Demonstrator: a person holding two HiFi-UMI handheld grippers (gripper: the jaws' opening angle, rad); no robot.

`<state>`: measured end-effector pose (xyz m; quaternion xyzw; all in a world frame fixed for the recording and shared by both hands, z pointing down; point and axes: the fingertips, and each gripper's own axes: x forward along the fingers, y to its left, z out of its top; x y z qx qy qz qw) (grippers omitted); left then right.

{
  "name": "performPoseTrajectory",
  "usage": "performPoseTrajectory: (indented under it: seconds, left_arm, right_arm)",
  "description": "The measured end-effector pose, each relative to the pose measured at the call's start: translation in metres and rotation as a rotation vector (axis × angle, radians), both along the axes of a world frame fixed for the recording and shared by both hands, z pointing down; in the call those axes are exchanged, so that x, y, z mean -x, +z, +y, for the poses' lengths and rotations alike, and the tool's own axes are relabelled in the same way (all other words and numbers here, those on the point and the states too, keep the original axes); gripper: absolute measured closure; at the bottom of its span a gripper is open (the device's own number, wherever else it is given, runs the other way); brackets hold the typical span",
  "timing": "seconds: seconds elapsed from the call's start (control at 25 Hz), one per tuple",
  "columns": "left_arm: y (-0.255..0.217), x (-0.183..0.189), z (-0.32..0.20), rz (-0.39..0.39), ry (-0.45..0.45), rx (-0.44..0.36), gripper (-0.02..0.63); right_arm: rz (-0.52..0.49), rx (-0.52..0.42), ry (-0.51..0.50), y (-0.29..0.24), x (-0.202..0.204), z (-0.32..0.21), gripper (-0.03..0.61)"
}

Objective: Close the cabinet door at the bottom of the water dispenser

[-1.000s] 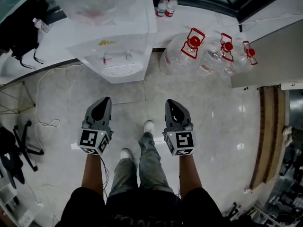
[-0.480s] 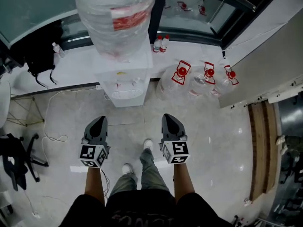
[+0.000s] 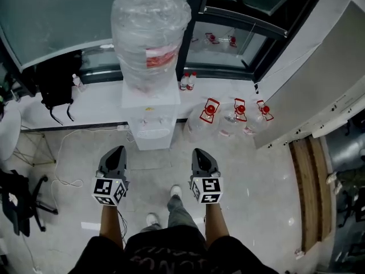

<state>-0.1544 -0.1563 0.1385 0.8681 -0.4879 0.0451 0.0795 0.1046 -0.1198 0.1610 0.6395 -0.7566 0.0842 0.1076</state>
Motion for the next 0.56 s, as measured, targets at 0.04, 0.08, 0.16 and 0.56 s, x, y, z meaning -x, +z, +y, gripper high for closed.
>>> performPoseTrajectory:
  seconds: [0.04,0.08,0.16,0.56]
  left_arm:
    - [-0.007,0.002,0.002,0.001,0.001,-0.012,0.600]
    - [-0.014,0.005,0.003,0.003,0.001,-0.022,0.600]
    - [-0.026,0.011,0.005,0.009,0.001,-0.038,0.600]
    - [-0.073,0.038,0.030,0.031,0.013,-0.088,0.600]
  right_arm:
    - [0.009,-0.007,-0.001,-0.006,0.002,0.002,0.566]
    - [0.016,-0.015,-0.002,-0.013,0.003,0.004,0.566]
    - [0.026,-0.032,-0.003,-0.025,0.008,0.007,0.566]
    - [0.063,-0.114,0.025,-0.074,0.021,0.038,0.566]
